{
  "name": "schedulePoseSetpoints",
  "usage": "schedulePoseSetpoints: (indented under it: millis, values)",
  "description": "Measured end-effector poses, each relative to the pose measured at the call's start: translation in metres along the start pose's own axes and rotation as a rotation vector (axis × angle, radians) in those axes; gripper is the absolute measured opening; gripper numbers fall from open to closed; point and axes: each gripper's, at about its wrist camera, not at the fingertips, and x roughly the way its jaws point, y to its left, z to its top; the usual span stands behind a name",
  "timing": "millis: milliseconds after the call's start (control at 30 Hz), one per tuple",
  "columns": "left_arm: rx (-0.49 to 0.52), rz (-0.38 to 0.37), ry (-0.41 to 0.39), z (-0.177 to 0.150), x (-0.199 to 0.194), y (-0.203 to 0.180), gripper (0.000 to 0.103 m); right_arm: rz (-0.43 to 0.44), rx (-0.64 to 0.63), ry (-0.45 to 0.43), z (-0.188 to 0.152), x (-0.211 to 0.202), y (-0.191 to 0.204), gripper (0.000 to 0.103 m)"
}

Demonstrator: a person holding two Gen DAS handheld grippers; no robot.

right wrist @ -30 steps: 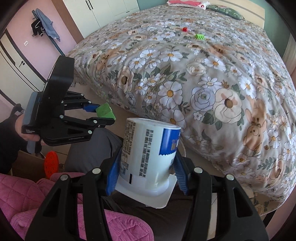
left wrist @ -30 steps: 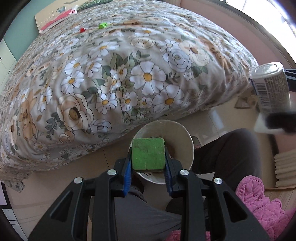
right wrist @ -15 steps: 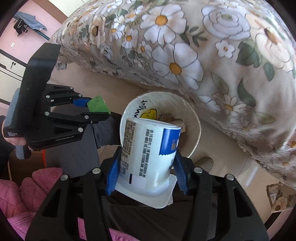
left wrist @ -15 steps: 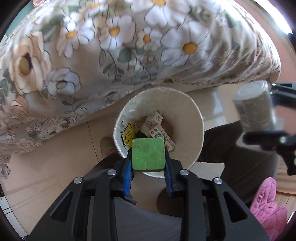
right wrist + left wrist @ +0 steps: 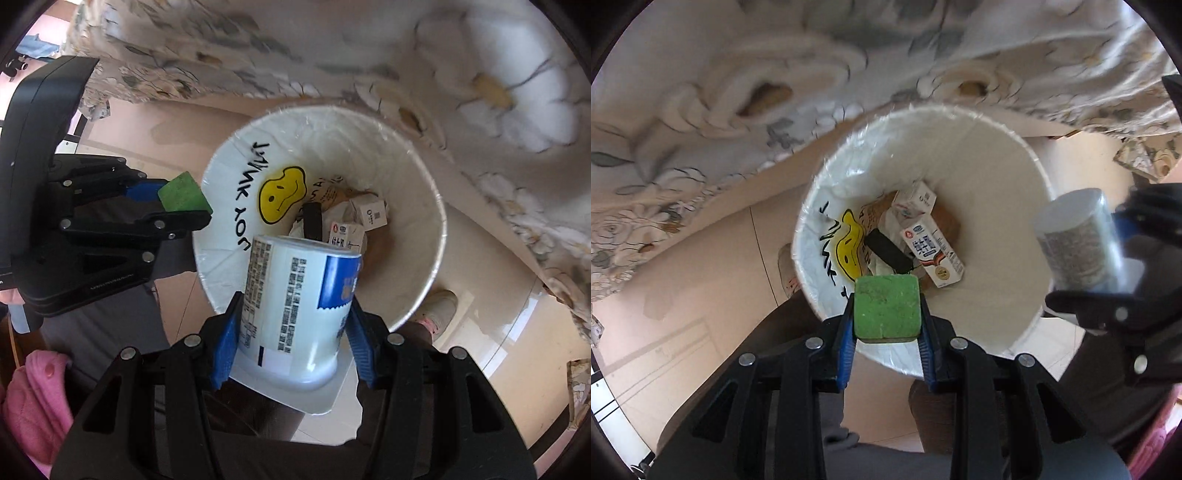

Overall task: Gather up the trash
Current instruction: 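Carry the yogurt cup and green sponge over the wastebasket with both tools, then open the right tool to drop the cup while the left tool drops the sponge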

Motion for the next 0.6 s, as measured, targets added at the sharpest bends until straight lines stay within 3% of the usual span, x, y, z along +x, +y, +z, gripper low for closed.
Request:
schedulePoseSetpoints:
  millis: [600]
  values:
    - [0.010,-0.052,0.075,0.027,0.070,-0.002,0.032,-0.003,0.008,0.054,0.016,0.073,-0.019,0.054]
